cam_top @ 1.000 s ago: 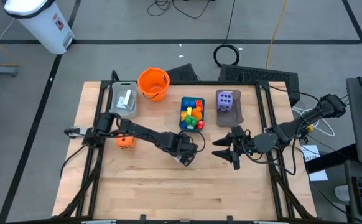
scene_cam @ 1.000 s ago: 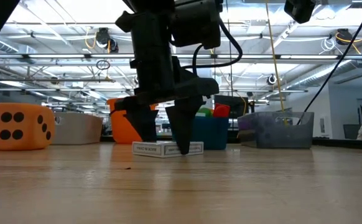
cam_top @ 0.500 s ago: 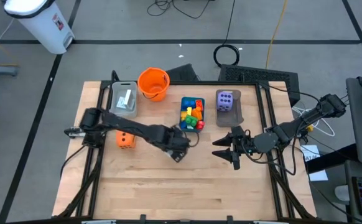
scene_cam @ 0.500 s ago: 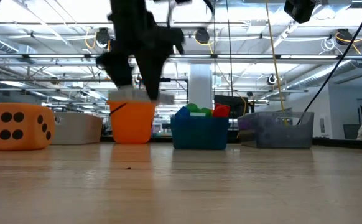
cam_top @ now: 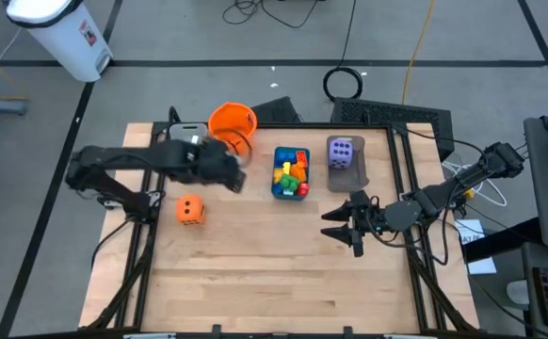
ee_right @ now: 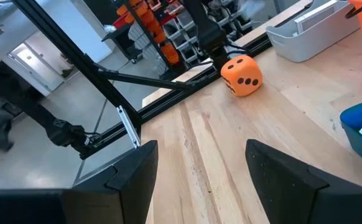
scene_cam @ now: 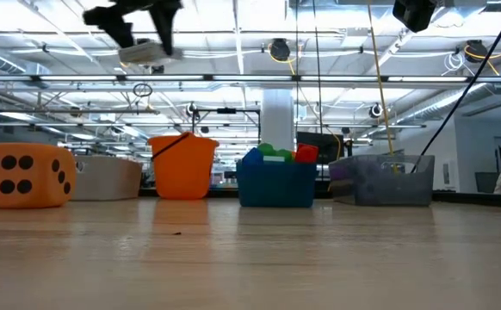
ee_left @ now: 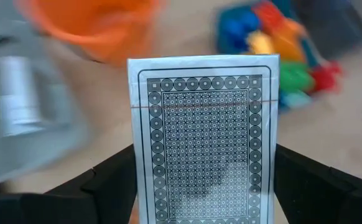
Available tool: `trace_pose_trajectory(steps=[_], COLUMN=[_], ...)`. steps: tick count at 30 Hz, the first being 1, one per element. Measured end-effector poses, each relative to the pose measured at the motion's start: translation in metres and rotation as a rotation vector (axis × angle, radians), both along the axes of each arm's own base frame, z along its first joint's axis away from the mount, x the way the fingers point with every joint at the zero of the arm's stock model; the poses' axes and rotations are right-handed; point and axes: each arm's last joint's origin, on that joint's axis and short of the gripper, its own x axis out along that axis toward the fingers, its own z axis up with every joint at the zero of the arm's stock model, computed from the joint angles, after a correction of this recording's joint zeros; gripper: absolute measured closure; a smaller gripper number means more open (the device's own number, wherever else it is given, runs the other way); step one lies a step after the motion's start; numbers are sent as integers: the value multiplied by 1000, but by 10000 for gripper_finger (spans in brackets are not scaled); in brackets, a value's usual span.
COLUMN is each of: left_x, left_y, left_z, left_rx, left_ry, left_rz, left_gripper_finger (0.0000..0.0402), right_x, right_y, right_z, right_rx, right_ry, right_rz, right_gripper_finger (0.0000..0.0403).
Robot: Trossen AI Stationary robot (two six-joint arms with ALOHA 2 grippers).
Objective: Pick & Place Toys
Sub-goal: Put the black deck of cards into the gray bin
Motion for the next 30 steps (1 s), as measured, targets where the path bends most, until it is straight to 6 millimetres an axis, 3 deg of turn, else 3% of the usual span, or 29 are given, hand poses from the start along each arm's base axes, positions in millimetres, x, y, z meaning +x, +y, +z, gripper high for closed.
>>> trace_pose_trajectory(steps=[6,14,22,30], left_x=[-52,-81,-93,-110], left_y=[36,86,125,146], left_z=[15,17,-17,-61], left_rx=[26,28,-22,-40], left_ry=[141,208,256,328], left_rz=[209,352,483,618], left_gripper_finger=[86,89,85,89], right_x=[0,2,4,7], right_y=[0,-4,-10,-17], right_z=[1,1,1,1], right_rx=[3,16,29,31], right_ry=[-6,-9,-9,-9], right_rz=[-1,-27,-60,-96], right_gripper_finger=[167,167,167,167])
